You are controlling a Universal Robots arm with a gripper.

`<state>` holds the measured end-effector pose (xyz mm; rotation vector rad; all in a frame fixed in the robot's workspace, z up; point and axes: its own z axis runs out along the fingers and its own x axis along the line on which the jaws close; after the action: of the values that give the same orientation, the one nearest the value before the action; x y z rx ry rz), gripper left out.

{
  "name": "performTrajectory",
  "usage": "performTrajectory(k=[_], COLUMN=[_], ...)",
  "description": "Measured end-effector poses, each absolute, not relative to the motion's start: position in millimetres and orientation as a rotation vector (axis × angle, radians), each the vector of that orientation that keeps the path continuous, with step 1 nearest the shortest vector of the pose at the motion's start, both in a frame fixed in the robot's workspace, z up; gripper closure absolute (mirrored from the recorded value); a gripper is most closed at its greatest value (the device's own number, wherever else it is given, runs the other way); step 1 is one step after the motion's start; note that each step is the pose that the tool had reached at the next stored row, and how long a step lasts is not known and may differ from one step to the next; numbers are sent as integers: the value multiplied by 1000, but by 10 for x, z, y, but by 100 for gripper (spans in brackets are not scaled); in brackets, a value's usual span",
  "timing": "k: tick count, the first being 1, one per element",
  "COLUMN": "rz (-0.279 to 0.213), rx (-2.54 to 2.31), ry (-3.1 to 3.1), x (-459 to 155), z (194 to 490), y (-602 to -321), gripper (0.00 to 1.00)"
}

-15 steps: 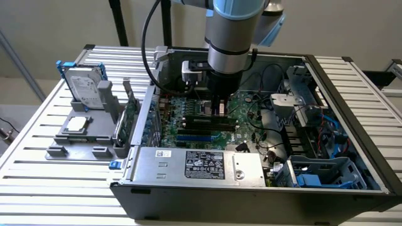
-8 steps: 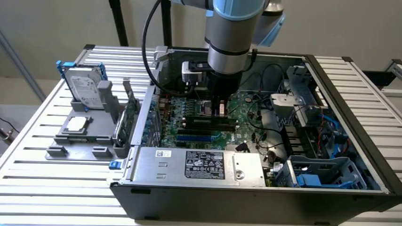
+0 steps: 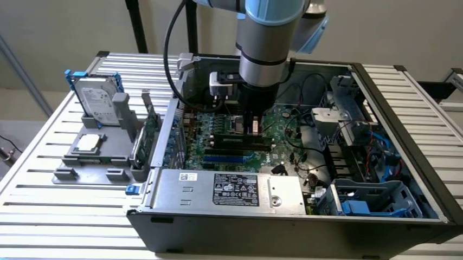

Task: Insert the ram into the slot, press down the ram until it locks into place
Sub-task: 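Insert the ram into the slot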

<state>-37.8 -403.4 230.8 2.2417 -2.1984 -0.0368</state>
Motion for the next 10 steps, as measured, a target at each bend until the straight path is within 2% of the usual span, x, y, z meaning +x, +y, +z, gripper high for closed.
performTrajectory(k=[10], rz=[-37], rx=[2242], ry=[-2198], x=[-378], z=[2266], y=[-4020], gripper=[86])
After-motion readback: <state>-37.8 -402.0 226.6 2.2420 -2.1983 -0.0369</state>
